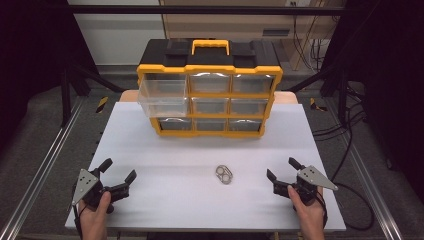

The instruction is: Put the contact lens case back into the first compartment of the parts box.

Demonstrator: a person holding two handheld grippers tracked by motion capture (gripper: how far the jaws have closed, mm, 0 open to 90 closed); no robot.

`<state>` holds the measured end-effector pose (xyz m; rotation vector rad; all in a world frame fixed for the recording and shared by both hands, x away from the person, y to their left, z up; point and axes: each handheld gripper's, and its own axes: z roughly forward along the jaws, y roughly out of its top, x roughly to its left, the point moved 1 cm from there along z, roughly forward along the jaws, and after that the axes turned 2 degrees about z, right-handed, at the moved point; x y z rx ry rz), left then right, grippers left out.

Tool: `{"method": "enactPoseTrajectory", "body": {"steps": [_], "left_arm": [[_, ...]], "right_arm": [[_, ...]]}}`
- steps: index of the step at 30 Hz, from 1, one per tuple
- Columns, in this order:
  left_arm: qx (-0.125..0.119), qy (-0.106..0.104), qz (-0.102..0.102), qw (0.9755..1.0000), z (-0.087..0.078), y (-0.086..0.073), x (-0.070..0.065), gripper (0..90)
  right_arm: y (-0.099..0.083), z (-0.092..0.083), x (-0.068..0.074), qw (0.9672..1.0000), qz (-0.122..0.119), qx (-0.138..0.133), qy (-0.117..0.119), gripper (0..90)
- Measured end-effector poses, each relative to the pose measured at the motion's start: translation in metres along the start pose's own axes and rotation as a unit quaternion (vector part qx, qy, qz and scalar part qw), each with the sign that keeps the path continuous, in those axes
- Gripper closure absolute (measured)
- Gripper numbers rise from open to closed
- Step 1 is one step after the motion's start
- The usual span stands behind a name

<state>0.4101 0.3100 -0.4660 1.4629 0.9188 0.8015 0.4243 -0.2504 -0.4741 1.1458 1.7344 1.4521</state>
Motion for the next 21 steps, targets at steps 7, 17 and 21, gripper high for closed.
{"method": "enactPoseTrajectory", "body": {"steps": [7, 17, 21], "left_arm": [[0.005, -0.007, 0.012, 0.9999, 0.003, -0.001, -0.004, 2.1], [0.007, -0.006, 0.018, 0.9998, 0.005, -0.003, -0.005, 2.1], [0.007, -0.007, 0.02, 0.9998, 0.006, -0.002, -0.006, 2.1]], "right_arm": [[-0.002, 0.004, 0.003, 0.9998, 0.009, 0.014, 0.014, 8.6], [-0.002, 0.009, 0.015, 0.9987, -0.006, 0.051, 0.003, 9.0], [-0.001, 0.014, 0.024, 0.9969, -0.022, 0.075, 0.01, 9.2]]}}
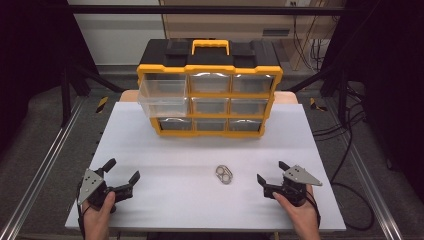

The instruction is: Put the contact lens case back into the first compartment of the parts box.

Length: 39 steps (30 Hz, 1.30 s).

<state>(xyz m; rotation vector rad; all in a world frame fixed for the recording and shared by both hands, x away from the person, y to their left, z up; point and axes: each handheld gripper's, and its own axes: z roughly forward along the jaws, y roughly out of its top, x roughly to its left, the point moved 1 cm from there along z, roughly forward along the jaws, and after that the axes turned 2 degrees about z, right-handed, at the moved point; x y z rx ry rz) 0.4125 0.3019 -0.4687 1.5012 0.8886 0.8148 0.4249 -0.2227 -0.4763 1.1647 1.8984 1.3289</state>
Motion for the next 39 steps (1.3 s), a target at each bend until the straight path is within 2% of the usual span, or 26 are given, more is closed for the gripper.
{"method": "enactPoseTrajectory", "body": {"steps": [6, 9, 12, 16, 19, 23, 24, 28, 31, 33, 34, 39], "left_arm": [[0.003, 0.002, 0.01, 0.9999, 0.003, 0.001, 0.0, 2.1], [0.004, 0.0, 0.009, 1.0, 0.004, 0.0, 0.0, 2.1], [0.004, -0.004, 0.012, 0.9999, 0.005, 0.0, -0.001, 2.1], [0.006, -0.005, 0.013, 0.9999, 0.006, 0.0, -0.002, 2.1], [0.007, -0.003, 0.021, 0.9998, 0.007, 0.001, -0.002, 2.1], [0.011, -0.005, 0.029, 0.9995, 0.009, 0.0, -0.006, 2.1], [0.011, -0.006, 0.032, 0.9994, 0.009, 0.001, -0.006, 2.1], [0.021, -0.012, 0.028, 0.9993, 0.01, 0.0, -0.006, 2.2], [0.022, -0.012, 0.022, 0.9994, 0.01, 0.0, -0.005, 2.3], [0.022, -0.01, 0.024, 0.9994, 0.011, 0.0, -0.005, 2.3], [0.024, -0.01, 0.024, 0.9994, 0.011, -0.001, -0.005, 2.3], [0.023, -0.014, 0.026, 0.9993, 0.012, 0.0, -0.007, 2.3]], "right_arm": [[0.006, 0.007, 0.015, 0.9988, -0.016, 0.044, 0.015, 9.6], [0.009, 0.013, 0.023, 0.9974, -0.015, 0.065, 0.027, 10.0], [0.011, 0.02, 0.034, 0.9954, -0.026, 0.088, 0.028, 10.1], [0.015, 0.028, 0.049, 0.9912, -0.041, 0.122, 0.032, 11.1], [0.02, 0.032, 0.058, 0.9882, -0.042, 0.141, 0.041, 12.2], [0.024, 0.041, 0.067, 0.9813, -0.049, 0.179, 0.051, 12.0], [0.025, 0.044, 0.069, 0.9793, -0.049, 0.19, 0.051, 11.9], [0.03, 0.052, 0.078, 0.9761, -0.058, 0.204, 0.049, 14.3], [0.036, 0.058, 0.083, 0.9711, -0.076, 0.221, 0.049, 18.0], [0.039, 0.063, 0.085, 0.9676, -0.092, 0.234, 0.028, 19.0], [0.04, 0.065, 0.086, 0.9662, -0.093, 0.239, 0.025, 19.1], [0.043, 0.074, 0.09, 0.9654, -0.075, 0.247, 0.036, 24.1]]}}
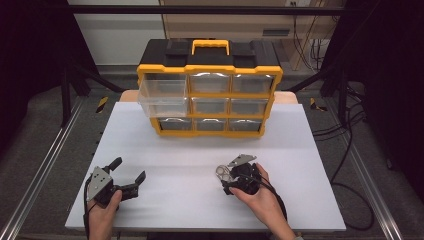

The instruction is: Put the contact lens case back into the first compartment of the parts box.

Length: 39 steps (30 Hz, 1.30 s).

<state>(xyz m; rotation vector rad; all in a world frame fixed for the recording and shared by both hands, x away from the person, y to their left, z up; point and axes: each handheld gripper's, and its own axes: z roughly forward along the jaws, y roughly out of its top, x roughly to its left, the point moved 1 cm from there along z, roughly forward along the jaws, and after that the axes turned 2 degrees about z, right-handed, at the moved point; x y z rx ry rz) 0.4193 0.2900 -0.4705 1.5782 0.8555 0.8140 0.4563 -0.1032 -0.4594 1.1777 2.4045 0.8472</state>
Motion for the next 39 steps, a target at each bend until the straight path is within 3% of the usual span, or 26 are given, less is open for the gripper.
{"method": "enactPoseTrajectory", "body": {"steps": [4, 8, 11, 18, 21, 30, 39], "left_arm": [[0.001, 0.0, 0.0, 1.0, 0.0, 0.0, 0.0, 2.4], [0.001, 0.004, 0.002, 1.0, 0.0, 0.0, 0.001, 2.5], [0.0, 0.006, -0.002, 1.0, 0.0, 0.0, 0.001, 2.5], [0.0, 0.005, -0.002, 1.0, 0.001, 0.0, 0.001, 2.5], [-0.001, 0.006, -0.001, 1.0, 0.0, 0.0, 0.001, 2.5], [0.0, 0.006, -0.002, 1.0, 0.0, 0.0, 0.002, 2.6], [-0.001, 0.014, -0.002, 0.9999, 0.0, 0.0, 0.005, 2.7]], "right_arm": [[0.007, 0.004, 0.001, 0.9997, 0.022, -0.001, 0.014, 28.4], [0.011, 0.011, 0.003, 0.9997, 0.017, 0.005, 0.017, 31.9], [0.011, 0.018, 0.001, 0.9996, 0.022, 0.013, 0.006, 34.4], [0.012, 0.026, -0.002, 0.9988, 0.036, 0.021, 0.024, 42.0], [0.011, 0.03, 0.001, 0.9988, 0.031, 0.023, 0.029, 47.5], [0.012, 0.03, 0.001, 0.999, 0.016, 0.03, 0.03, 49.2], [0.018, 0.014, 0.0, 0.998, 0.019, -0.043, 0.043, 49.2]]}}
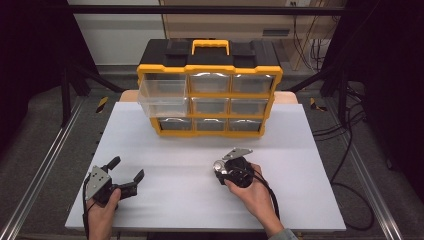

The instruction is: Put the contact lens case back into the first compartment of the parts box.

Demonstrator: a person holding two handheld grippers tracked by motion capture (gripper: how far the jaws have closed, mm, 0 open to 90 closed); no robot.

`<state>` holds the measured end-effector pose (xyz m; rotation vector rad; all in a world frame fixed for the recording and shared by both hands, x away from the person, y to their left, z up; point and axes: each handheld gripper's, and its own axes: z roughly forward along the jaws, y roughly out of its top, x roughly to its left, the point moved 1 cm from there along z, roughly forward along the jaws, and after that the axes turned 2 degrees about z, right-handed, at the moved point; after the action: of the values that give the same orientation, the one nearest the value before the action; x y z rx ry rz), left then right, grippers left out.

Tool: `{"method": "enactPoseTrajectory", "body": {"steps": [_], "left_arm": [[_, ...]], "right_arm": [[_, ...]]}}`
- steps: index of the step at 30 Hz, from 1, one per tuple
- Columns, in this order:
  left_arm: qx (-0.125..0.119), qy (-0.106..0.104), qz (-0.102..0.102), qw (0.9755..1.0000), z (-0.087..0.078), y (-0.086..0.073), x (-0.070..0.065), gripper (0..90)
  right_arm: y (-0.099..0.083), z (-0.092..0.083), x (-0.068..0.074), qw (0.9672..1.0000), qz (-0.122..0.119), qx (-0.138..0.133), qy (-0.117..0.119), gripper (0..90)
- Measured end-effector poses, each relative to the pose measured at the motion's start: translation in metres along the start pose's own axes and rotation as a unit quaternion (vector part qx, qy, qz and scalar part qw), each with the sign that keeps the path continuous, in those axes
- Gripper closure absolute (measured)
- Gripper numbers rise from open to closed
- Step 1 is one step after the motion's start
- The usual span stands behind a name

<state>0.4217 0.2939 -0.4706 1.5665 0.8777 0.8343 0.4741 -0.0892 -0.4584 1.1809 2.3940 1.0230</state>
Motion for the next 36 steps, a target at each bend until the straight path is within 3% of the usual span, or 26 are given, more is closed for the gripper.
{"method": "enactPoseTrajectory", "body": {"steps": [4, 10, 32, 36], "left_arm": [[-0.004, 0.002, -0.004, 1.0, -0.001, 0.0, 0.001, 2.7], [-0.001, 0.006, -0.003, 1.0, -0.002, -0.001, 0.0, 2.7], [-0.012, -0.001, -0.007, 0.9999, -0.004, 0.0, -0.003, 2.6], [-0.015, 0.001, -0.007, 0.9999, -0.004, 0.001, -0.003, 2.5]], "right_arm": [[0.005, -0.01, -0.002, 0.9994, 0.007, -0.034, 0.004, 49.2], [0.017, -0.024, -0.005, 0.998, 0.004, -0.064, 0.005, 49.2], [0.083, -0.08, -0.006, 0.9918, -0.038, -0.122, -0.007, 49.2], [0.093, -0.087, -0.006, 0.9914, -0.036, -0.126, -0.002, 49.2]]}}
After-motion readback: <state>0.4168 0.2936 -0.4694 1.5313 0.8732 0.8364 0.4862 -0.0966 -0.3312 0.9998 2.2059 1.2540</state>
